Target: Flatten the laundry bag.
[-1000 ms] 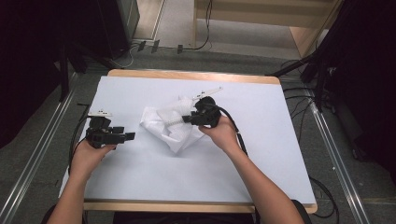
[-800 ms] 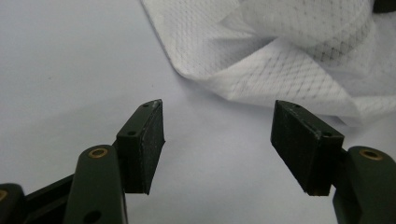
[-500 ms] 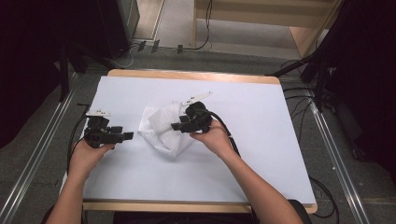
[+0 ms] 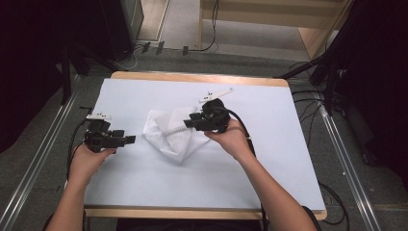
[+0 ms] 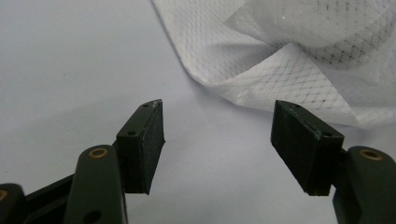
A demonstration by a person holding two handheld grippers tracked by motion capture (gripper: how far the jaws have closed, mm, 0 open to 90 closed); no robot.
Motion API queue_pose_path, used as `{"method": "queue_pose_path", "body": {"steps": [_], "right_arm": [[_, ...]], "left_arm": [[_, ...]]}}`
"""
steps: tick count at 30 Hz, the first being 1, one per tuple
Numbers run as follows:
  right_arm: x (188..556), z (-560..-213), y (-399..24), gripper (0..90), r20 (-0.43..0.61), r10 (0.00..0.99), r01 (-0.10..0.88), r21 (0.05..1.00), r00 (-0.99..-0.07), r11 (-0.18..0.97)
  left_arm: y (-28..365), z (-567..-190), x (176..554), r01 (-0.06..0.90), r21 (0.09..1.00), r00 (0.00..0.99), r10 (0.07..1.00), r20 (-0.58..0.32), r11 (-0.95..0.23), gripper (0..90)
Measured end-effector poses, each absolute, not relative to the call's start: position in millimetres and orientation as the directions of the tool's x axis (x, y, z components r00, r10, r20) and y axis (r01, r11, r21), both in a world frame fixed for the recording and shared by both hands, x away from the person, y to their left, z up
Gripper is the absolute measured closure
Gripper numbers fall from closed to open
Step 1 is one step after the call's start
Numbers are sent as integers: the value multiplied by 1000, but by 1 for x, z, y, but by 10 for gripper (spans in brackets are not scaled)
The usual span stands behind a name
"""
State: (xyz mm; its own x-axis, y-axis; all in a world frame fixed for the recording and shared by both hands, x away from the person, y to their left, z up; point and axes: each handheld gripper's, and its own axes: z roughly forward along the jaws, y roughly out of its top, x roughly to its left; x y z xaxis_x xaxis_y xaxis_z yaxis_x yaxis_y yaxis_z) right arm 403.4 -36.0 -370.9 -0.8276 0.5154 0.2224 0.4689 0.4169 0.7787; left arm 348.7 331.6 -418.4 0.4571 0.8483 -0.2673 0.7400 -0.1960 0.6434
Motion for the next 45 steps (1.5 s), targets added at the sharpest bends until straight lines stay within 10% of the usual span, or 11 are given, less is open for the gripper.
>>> {"method": "queue_pose_path", "body": {"steps": [29,38,45], "right_arm": [[449,-444,-90,786,238,699,628,682,-675,374],[445,-436,-60,834,243,655,593,707,-715,386],[449,-437,-42,852,310,629,611,715,-713,340]], "left_arm": [[303,-426,406,747,622,504,810,-299,-235,486],[286,-425,416,771,591,495,807,-324,-236,802],[268,-431,427,775,604,491,779,-391,-185,835]]}}
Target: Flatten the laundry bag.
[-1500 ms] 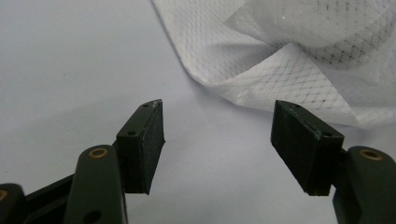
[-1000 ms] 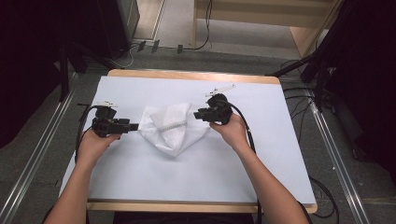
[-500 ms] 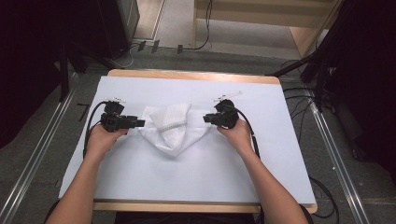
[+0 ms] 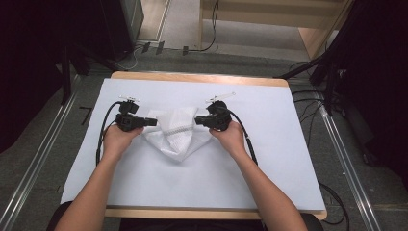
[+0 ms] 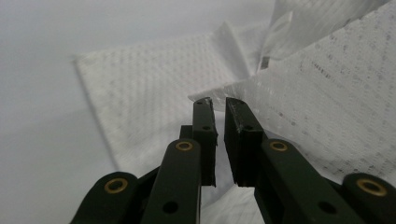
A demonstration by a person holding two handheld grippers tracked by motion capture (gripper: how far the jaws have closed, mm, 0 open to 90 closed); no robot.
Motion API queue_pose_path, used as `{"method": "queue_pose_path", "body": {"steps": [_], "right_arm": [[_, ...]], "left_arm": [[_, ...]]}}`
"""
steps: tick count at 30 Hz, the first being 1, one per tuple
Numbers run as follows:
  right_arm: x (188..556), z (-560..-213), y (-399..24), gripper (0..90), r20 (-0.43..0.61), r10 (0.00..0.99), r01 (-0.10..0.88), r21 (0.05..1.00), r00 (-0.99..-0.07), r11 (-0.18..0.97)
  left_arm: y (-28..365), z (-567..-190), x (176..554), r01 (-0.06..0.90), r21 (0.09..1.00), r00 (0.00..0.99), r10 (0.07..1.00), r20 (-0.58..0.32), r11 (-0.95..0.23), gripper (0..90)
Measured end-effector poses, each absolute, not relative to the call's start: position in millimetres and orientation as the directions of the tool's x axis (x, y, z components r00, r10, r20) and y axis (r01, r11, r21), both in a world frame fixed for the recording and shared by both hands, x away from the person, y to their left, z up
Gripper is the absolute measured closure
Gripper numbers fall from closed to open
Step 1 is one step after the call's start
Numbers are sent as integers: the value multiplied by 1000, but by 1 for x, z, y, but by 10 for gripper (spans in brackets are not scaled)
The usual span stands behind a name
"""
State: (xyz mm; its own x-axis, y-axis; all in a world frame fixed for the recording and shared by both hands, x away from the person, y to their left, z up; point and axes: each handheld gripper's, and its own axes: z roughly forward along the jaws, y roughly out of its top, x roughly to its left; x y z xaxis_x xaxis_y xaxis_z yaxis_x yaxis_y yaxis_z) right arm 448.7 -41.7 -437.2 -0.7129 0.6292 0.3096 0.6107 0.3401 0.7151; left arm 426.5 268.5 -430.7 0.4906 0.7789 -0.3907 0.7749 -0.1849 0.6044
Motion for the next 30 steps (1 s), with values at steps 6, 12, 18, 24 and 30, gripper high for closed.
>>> {"method": "queue_pose_path", "body": {"steps": [6,12,18,24,30], "right_arm": [[446,-434,-31,845,347,582,605,723,-736,333],[440,-419,-39,730,321,584,584,736,-746,341],[436,-399,-52,520,348,550,573,757,-759,313],[432,-405,-25,292,274,581,555,738,-766,384],[447,-410,-26,289,245,622,553,748,-744,366]], "left_arm": [[254,-433,425,774,595,525,744,-413,-216,826],[256,-429,422,761,605,535,753,-384,-233,816],[256,-428,422,759,611,534,752,-386,-226,814],[256,-431,422,766,600,530,753,-389,-229,799],[259,-431,422,766,600,531,755,-386,-231,797]]}}
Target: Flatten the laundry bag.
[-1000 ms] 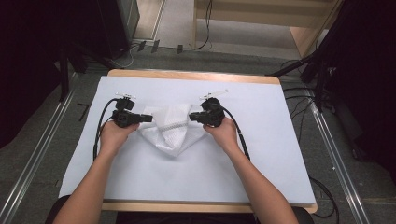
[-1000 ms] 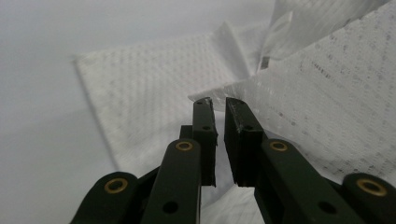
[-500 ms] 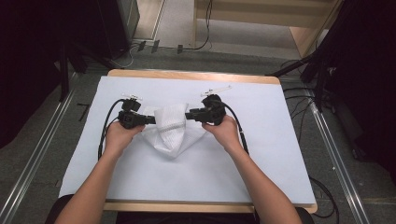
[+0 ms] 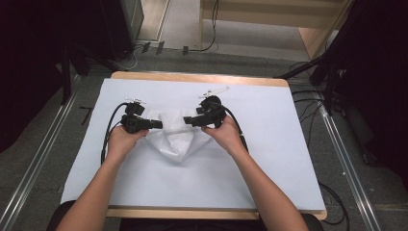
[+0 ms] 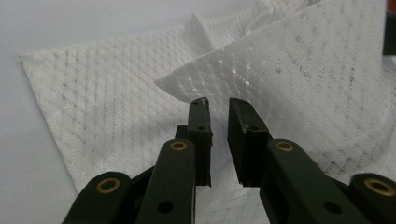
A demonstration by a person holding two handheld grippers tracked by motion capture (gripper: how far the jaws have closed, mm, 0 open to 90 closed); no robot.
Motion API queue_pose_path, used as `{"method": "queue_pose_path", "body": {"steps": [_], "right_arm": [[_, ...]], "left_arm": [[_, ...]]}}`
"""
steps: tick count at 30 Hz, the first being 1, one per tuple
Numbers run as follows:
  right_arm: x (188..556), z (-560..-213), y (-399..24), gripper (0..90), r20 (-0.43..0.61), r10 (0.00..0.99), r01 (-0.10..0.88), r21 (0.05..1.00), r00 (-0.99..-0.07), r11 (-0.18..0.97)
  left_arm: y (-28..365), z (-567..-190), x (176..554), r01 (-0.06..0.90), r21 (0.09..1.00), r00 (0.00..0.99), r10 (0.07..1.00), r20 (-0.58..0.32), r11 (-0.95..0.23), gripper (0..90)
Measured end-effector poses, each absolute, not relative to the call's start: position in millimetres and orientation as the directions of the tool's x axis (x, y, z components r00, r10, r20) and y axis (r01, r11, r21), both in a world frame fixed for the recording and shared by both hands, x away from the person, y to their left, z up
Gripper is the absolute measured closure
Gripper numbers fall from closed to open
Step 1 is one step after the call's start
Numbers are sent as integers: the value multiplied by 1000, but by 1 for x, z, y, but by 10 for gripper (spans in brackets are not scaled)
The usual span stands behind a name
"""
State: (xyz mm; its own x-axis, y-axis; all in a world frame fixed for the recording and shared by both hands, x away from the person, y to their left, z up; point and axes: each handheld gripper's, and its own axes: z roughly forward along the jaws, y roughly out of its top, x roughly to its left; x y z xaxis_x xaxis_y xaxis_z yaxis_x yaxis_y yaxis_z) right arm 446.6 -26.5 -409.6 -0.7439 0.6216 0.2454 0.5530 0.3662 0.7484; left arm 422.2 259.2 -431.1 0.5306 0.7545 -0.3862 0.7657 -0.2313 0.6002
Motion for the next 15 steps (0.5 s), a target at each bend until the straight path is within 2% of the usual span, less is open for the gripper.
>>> {"method": "queue_pose_path", "body": {"steps": [4,5,7,8,9,10,15], "right_arm": [[457,-416,-21,281,278,604,576,724,-747,379],[457,-420,-17,327,285,592,577,718,-754,388],[456,-426,-11,484,295,582,590,692,-758,417],[456,-429,-9,581,306,570,596,677,-762,433],[455,-435,-8,782,330,553,607,655,-765,449],[455,-436,-8,861,332,547,605,654,-769,454],[450,-430,-10,900,316,539,587,667,-781,459]], "left_arm": [[259,-432,423,767,597,529,757,-384,-233,794],[259,-432,423,768,597,529,758,-383,-234,793],[260,-432,423,769,595,527,758,-384,-233,791],[260,-432,422,770,594,526,759,-383,-234,790],[260,-432,422,770,594,526,759,-383,-234,787],[260,-432,422,770,594,526,759,-383,-234,787],[262,-431,421,766,599,527,761,-378,-232,782]]}}
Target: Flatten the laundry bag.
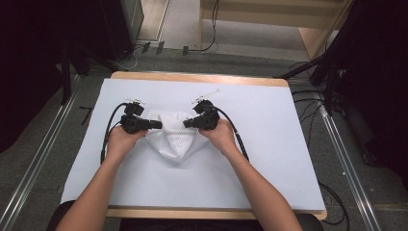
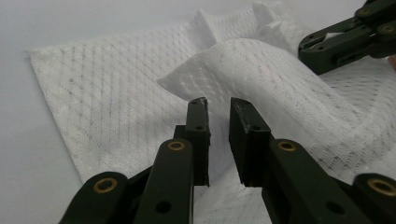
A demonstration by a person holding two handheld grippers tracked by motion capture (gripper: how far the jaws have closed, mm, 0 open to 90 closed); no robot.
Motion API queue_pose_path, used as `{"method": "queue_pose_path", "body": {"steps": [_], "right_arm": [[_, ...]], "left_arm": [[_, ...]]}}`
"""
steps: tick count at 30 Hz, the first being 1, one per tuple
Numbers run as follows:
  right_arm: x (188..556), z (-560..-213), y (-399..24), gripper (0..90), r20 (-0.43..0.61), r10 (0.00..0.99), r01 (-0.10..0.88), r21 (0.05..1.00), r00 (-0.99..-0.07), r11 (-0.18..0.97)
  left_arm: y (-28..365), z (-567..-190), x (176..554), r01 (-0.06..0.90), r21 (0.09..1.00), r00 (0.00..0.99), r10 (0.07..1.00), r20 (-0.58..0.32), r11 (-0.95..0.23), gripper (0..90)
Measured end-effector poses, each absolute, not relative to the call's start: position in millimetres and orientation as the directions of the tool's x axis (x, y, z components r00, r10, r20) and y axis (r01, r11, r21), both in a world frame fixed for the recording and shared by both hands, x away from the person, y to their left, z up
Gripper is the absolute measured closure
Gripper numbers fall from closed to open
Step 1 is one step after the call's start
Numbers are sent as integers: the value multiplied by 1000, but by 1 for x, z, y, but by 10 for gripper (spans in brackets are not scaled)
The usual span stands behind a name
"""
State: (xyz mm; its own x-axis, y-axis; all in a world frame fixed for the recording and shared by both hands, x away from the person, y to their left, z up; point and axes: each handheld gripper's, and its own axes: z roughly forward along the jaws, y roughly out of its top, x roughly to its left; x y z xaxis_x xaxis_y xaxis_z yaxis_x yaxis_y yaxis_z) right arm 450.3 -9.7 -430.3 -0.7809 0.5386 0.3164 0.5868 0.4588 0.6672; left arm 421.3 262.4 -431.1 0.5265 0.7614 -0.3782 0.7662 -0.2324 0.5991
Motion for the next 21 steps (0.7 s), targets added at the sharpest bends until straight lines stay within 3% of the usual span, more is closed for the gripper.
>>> {"method": "queue_pose_path", "body": {"steps": [11,21], "right_arm": [[411,-386,-24,900,275,498,510,744,-822,432],[367,-385,-46,900,258,485,490,750,-836,445]], "left_arm": [[273,-432,421,769,595,506,790,-345,-233,775],[271,-444,426,781,571,500,802,-326,-255,781]]}}
